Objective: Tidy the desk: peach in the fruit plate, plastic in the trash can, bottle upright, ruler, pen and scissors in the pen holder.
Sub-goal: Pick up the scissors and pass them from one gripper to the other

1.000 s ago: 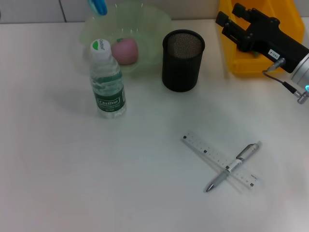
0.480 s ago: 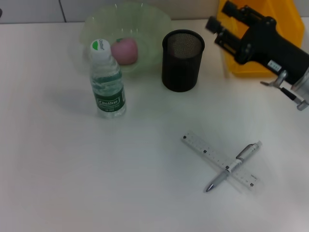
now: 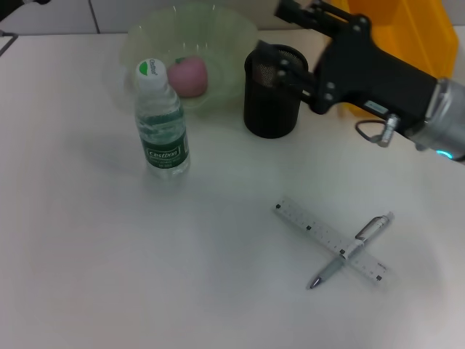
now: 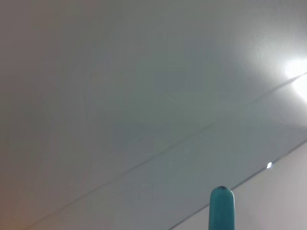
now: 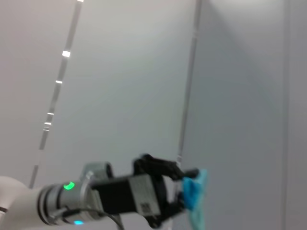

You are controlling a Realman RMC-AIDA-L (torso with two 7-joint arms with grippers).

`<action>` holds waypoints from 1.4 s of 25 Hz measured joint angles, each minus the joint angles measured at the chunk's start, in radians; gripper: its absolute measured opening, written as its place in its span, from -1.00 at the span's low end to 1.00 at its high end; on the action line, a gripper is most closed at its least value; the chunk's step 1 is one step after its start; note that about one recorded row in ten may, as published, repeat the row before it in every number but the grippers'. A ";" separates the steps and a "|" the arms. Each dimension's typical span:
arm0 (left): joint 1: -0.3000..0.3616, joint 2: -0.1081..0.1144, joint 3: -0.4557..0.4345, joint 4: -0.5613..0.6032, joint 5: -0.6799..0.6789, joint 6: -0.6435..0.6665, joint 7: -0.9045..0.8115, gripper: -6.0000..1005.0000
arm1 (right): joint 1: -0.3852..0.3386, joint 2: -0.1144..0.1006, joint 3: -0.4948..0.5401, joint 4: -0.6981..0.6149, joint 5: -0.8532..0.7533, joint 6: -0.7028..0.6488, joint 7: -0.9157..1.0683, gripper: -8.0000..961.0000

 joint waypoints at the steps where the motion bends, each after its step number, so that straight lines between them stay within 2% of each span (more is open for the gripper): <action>1: 0.000 0.000 0.000 0.000 0.000 0.000 0.000 -0.56 | 0.014 0.000 -0.006 0.005 0.001 -0.002 -0.009 0.16; 6: 0.005 -0.007 -0.004 -0.053 -0.048 -0.005 0.009 -0.56 | 0.108 0.000 -0.005 0.060 0.019 -0.002 -0.021 0.16; 9: 0.010 -0.017 -0.003 -0.062 -0.057 -0.006 0.011 -0.56 | 0.131 0.000 -0.017 0.073 0.053 0.001 -0.026 0.16; 18: -0.006 -0.018 -0.001 -0.118 -0.084 -0.008 0.038 -0.56 | 0.231 0.000 -0.044 0.154 0.106 0.022 -0.099 0.16; 35: -0.034 -0.022 0.009 -0.174 -0.119 -0.015 0.063 -0.56 | 0.296 0.000 -0.046 0.217 0.145 0.088 -0.152 0.15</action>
